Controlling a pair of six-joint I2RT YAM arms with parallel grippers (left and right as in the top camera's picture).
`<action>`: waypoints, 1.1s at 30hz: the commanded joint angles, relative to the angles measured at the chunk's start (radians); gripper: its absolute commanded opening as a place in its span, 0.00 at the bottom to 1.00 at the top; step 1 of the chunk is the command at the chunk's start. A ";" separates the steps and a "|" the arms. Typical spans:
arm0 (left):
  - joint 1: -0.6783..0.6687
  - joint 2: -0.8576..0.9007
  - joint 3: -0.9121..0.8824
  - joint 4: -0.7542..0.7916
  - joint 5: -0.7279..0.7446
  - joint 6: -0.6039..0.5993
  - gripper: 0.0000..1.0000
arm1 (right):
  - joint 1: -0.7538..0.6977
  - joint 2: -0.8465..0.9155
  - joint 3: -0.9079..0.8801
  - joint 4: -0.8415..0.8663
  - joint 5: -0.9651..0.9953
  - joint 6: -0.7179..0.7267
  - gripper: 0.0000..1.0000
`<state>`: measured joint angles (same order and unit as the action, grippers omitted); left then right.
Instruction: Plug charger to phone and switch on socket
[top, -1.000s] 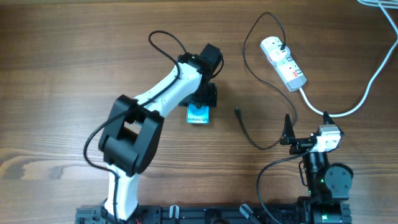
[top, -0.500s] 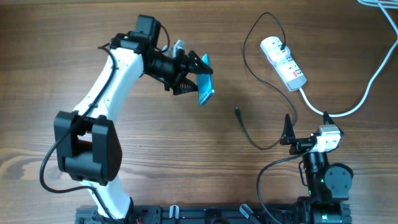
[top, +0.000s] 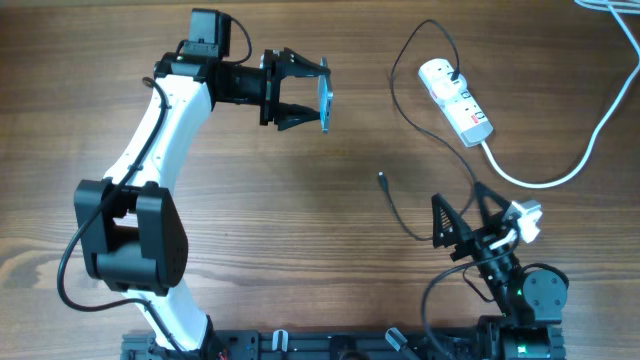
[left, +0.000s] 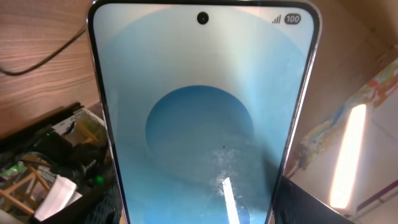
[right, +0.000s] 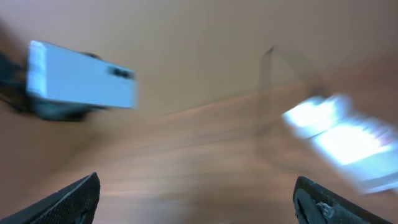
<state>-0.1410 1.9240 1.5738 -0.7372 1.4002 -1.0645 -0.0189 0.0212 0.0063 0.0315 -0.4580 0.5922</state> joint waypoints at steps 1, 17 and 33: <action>0.006 -0.033 0.005 0.067 0.046 -0.149 0.70 | -0.002 -0.002 -0.001 0.084 -0.208 0.590 1.00; 0.006 -0.033 0.005 0.084 0.042 -0.156 0.69 | 0.138 1.025 1.540 -1.221 -0.072 -0.375 1.00; 0.006 -0.033 0.005 0.084 0.024 -0.148 0.70 | 0.849 1.643 1.778 -0.903 0.931 0.009 0.67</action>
<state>-0.1410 1.9224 1.5734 -0.6567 1.3968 -1.2175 0.8406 1.6512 1.7569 -0.8982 0.4164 0.5911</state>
